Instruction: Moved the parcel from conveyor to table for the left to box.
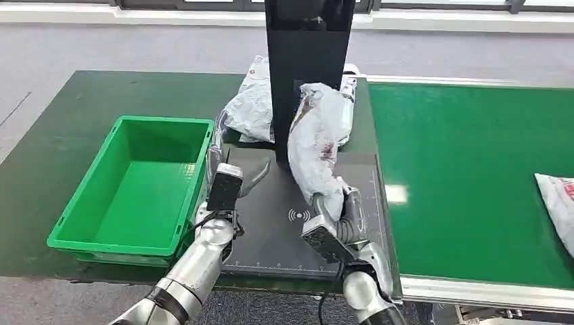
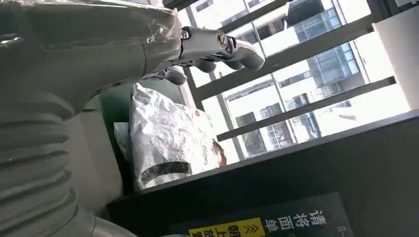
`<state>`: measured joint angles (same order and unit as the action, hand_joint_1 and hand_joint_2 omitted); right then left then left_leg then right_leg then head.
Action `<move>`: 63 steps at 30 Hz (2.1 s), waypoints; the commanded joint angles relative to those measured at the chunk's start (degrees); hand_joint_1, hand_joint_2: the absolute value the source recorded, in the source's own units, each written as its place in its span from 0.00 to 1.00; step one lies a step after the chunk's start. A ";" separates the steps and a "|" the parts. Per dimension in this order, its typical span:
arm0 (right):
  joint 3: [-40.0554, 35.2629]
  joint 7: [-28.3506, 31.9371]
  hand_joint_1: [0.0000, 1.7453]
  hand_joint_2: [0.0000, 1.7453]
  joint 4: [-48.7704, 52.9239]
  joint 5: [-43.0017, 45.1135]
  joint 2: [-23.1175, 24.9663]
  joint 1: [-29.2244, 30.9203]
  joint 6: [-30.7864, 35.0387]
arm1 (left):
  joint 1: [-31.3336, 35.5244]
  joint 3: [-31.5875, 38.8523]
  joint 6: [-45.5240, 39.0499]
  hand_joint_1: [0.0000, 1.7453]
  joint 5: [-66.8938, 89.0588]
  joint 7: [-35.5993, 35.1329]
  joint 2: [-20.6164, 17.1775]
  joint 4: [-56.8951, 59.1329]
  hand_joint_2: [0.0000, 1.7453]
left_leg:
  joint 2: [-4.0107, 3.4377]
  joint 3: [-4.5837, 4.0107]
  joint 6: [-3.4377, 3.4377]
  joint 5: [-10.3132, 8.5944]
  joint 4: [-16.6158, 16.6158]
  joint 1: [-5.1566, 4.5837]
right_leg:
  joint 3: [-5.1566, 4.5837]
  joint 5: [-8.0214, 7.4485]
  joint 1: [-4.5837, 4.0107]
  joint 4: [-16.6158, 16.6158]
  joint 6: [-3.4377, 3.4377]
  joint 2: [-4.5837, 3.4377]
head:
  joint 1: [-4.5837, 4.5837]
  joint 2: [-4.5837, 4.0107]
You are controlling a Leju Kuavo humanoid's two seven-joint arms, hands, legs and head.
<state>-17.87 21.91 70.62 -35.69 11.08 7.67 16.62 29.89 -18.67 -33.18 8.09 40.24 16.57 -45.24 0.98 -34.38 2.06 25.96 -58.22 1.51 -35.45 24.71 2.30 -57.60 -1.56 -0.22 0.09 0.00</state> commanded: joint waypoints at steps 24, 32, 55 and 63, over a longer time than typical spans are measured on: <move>-5.16 -15.47 0.00 1.00 -3.44 -12.81 -2.96 0.07 2.51 | -1.06 6.50 0.84 0.00 -1.52 -0.24 -0.97 0.61 1.00 | -0.14 0.24 -0.16 0.04 0.08 0.00 | 0.24 0.00 -0.06 0.14 0.20 0.04 | 0.00 0.00; 5.81 6.67 0.00 1.00 3.45 16.14 -0.57 -2.62 9.48 | -4.41 9.68 0.39 0.00 -5.75 -0.24 0.54 -9.32 1.00 | -0.07 0.15 -0.13 0.08 0.00 -0.02 | 0.14 0.07 -0.03 0.05 0.18 0.05 | 0.02 0.00; 13.93 15.23 0.00 1.00 -4.77 31.09 0.20 3.99 7.57 | 6.02 -4.89 17.81 0.00 6.09 -3.91 -2.15 16.82 1.00 | 0.04 0.18 -0.05 0.01 0.05 -0.02 | 0.18 0.03 -0.02 0.08 0.15 0.10 | 0.00 0.00; 15.93 14.44 0.00 1.00 -3.11 30.04 -0.05 5.57 6.87 | 10.88 -15.58 15.57 0.00 25.54 -18.80 -2.60 27.08 1.00 | -0.22 0.29 -0.15 0.01 0.08 -0.04 | 0.22 -0.04 -0.02 0.11 0.24 -0.08 | 0.00 -0.02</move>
<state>-7.01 36.85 69.85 -5.49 10.49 9.76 24.06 32.63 -20.24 -17.40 21.41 32.10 17.03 -35.16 0.84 -34.30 2.06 25.96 -58.25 1.49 -35.45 24.66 2.32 -57.57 -1.53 -0.35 0.09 -0.02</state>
